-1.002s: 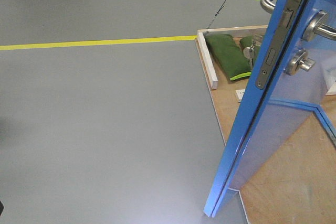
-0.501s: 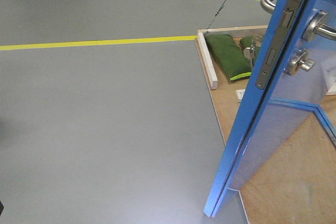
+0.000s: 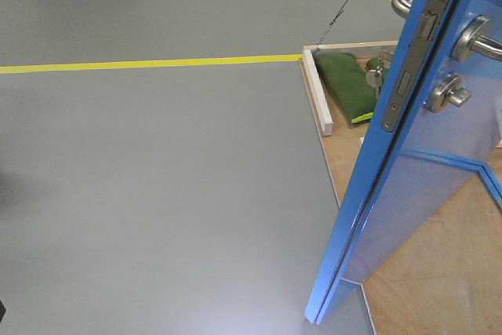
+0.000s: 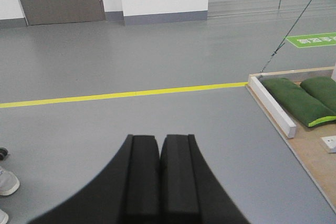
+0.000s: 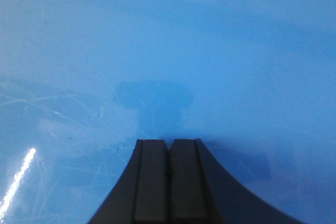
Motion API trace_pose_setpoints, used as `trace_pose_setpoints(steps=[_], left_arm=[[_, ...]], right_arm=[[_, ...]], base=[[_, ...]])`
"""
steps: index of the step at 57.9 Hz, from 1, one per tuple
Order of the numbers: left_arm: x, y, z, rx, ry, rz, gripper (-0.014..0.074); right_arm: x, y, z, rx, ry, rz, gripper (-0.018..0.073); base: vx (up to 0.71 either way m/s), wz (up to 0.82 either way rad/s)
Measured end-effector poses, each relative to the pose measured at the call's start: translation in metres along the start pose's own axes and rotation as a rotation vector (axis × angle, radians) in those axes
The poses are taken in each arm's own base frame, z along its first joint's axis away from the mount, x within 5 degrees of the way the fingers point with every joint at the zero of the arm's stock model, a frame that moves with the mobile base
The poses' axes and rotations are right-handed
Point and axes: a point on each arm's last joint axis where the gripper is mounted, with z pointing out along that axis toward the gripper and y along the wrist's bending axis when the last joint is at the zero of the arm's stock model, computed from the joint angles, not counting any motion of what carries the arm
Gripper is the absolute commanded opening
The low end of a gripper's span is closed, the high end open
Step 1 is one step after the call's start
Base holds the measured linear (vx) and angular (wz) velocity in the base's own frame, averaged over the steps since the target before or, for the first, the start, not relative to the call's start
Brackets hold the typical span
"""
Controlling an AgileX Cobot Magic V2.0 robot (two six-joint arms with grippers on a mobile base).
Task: Move to blue door and open it
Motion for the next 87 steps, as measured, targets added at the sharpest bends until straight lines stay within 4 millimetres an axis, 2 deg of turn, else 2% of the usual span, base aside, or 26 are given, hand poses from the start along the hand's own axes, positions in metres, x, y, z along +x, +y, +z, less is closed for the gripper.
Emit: trace_pose_setpoints(steps=[87], left_arm=[[0.0000,0.0000,0.0000,0.000,0.000,0.000,0.0073]], right_arm=[[0.0060,0.0016,-0.0004,-0.007,0.053,-0.003,0.0012]], base=[[0.13,0.10]])
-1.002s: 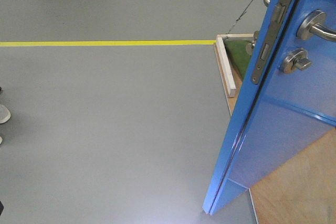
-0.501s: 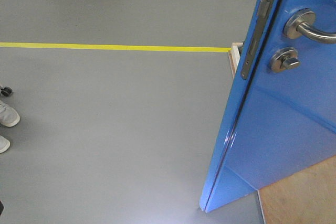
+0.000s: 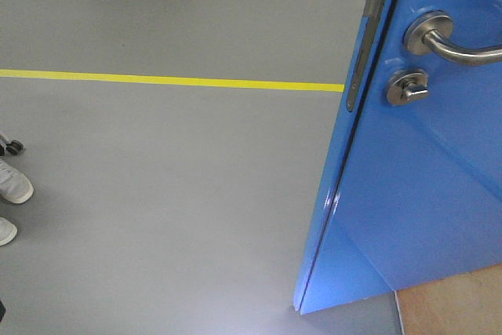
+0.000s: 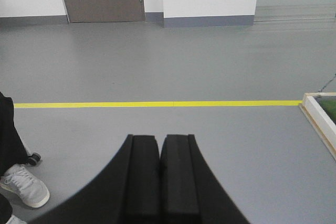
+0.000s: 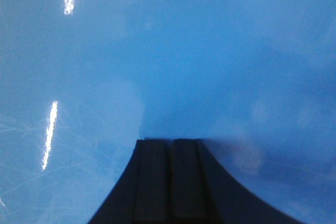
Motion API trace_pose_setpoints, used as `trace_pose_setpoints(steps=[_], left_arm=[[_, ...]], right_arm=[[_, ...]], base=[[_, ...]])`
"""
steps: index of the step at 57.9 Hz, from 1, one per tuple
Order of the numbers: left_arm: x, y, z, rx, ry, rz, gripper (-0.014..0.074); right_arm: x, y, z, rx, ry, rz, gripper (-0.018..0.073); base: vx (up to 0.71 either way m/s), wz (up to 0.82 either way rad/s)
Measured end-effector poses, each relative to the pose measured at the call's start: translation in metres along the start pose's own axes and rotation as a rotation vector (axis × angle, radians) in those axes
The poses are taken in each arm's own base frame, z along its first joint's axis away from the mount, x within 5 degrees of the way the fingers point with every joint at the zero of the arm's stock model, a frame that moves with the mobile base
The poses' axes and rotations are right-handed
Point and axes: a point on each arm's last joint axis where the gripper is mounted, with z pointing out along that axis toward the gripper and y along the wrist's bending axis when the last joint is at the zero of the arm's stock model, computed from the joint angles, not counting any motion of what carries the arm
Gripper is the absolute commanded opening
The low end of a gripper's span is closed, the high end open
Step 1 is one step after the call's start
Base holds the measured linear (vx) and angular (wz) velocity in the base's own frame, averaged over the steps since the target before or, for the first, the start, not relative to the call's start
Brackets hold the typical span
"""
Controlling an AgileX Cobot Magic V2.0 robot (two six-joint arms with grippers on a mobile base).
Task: Move to blue door and open it
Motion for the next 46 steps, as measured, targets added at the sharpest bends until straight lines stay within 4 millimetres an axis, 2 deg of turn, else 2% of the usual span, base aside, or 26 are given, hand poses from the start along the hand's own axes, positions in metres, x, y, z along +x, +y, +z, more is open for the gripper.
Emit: trace_pose_setpoints(steps=[46], left_arm=[[0.0000,0.0000,0.0000,0.000,0.000,0.000,0.0073]], right_arm=[[-0.0020,-0.0009,0.0008,0.002,-0.017,0.003,0.0012]], base=[[0.19,0.00]])
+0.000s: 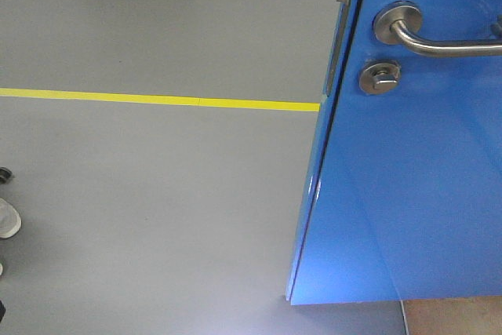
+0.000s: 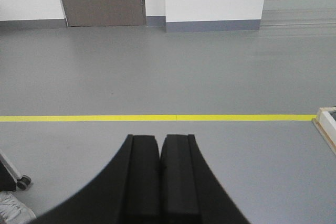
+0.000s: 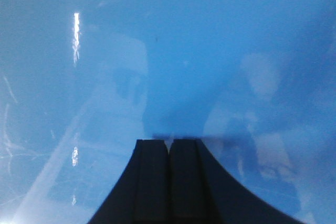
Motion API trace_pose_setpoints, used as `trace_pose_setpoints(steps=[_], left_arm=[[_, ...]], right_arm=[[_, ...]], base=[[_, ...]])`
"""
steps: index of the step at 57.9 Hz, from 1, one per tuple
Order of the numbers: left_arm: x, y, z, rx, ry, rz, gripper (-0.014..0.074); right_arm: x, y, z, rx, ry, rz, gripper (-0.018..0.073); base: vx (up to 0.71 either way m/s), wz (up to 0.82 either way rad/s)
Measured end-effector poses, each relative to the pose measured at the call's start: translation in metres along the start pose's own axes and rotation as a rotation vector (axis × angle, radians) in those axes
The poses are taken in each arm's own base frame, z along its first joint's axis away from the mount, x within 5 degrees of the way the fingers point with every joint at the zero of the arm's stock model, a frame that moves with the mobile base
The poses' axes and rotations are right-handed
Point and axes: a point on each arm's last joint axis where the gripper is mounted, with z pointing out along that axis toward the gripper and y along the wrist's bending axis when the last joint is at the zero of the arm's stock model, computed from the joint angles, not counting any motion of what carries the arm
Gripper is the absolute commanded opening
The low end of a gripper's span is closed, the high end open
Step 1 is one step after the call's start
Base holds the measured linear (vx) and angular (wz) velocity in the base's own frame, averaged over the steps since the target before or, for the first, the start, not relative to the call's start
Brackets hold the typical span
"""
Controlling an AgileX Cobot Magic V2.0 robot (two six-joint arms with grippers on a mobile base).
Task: Move to blue door and open it
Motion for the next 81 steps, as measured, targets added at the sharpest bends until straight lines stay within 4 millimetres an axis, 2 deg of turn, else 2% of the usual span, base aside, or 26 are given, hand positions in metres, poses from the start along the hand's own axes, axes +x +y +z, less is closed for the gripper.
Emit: trace_pose_setpoints(steps=[81], left_arm=[[0.0000,0.0000,0.0000,0.000,0.000,0.000,0.0073]], right_arm=[[-0.0002,0.0000,0.0000,0.000,-0.002,-0.001,0.0012]], base=[[0.01,0.00]])
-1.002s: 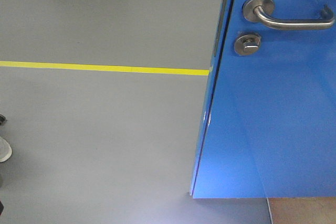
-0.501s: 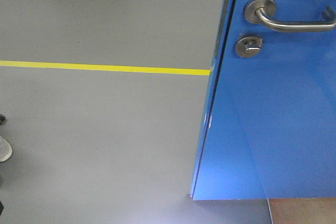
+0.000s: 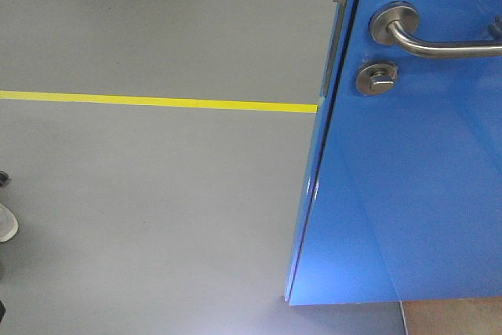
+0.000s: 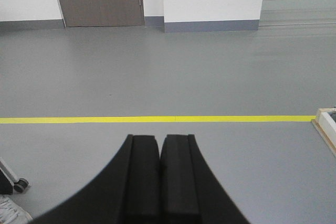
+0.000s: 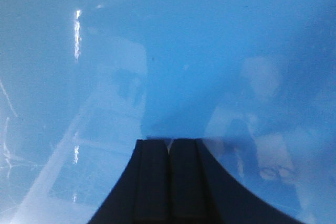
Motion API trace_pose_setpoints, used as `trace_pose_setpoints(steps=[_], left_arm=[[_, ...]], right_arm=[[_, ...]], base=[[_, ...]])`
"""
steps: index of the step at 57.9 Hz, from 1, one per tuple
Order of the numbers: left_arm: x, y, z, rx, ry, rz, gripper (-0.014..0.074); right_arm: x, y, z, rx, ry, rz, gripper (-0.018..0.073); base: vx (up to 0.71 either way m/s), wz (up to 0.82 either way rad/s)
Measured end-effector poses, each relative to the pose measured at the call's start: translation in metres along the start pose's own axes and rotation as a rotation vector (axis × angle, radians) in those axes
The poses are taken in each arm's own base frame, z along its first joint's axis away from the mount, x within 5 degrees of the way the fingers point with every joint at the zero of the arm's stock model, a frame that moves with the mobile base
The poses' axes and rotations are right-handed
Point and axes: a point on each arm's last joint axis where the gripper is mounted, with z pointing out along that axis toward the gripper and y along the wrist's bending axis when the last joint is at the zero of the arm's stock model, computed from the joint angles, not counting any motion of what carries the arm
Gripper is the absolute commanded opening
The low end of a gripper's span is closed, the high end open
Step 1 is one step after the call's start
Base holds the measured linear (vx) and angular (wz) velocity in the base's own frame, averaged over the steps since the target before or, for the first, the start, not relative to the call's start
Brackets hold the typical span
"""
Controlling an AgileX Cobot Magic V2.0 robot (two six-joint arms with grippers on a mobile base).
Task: Move to blue door and open it
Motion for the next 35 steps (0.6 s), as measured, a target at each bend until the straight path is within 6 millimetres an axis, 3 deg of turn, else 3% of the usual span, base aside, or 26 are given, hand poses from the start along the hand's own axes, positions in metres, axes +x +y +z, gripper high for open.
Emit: trace_pose_setpoints(steps=[18,25,35], left_arm=[[0.000,0.000,0.000,0.000,0.000,0.000,0.0073],[0.000,0.000,0.000,0.000,0.000,0.000,0.0073],[0.000,0.000,0.000,0.000,0.000,0.000,0.0073]], right_arm=[[-0.006,-0.002,-0.001,0.038,-0.072,-0.135,0.0012],[-0.004,0.000,-0.013,0.152,-0.105,-0.422,0.0012],[0.014,0.022,-0.050,0.290,-0.113,-0.800,0.0012]], base=[[0.00,0.00],[0.00,0.00],[0.00,0.00]])
